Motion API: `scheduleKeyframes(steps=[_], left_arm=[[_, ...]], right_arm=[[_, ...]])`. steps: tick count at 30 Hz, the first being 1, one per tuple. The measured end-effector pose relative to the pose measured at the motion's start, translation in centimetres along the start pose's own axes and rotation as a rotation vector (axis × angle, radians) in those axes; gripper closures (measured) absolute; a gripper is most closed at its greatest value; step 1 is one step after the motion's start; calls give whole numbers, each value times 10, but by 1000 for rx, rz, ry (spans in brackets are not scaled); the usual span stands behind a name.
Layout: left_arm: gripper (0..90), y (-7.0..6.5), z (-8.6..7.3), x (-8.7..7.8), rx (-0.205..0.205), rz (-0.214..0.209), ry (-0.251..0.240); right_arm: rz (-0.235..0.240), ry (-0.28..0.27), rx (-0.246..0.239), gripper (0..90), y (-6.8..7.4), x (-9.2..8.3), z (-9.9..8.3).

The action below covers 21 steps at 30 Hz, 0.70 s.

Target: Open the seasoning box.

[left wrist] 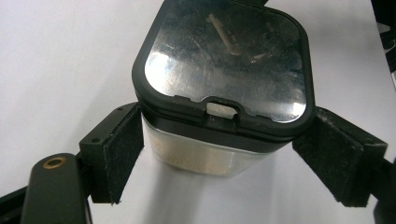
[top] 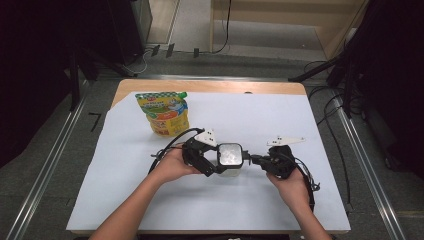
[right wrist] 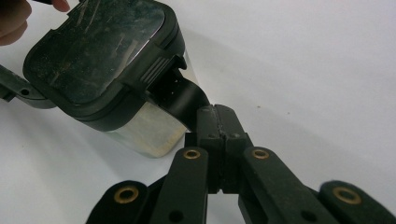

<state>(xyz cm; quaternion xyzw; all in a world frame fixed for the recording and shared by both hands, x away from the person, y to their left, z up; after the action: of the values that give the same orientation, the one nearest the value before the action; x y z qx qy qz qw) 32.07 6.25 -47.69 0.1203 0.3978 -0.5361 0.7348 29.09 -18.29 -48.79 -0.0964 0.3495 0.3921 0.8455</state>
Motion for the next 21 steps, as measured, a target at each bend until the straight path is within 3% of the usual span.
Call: scheduleKeyframes(steps=[21], left_arm=[[170, -2, 5, 0, -5, 6, 7]], right_arm=[[-1, -1, 10, 900, 1, 0, -1]])
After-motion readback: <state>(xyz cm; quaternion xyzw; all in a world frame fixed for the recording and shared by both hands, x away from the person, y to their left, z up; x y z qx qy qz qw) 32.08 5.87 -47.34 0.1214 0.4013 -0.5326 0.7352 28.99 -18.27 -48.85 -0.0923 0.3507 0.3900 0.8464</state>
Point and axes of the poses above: each handheld gripper's, and its own axes: x roughly forward along the jaws, z roughly out of its top, y roughly to its left, the point moved 2 cm from there along x, roughly forward along the jaws, and after that the axes turned 12 degrees about -x, right-handed, at the moved point
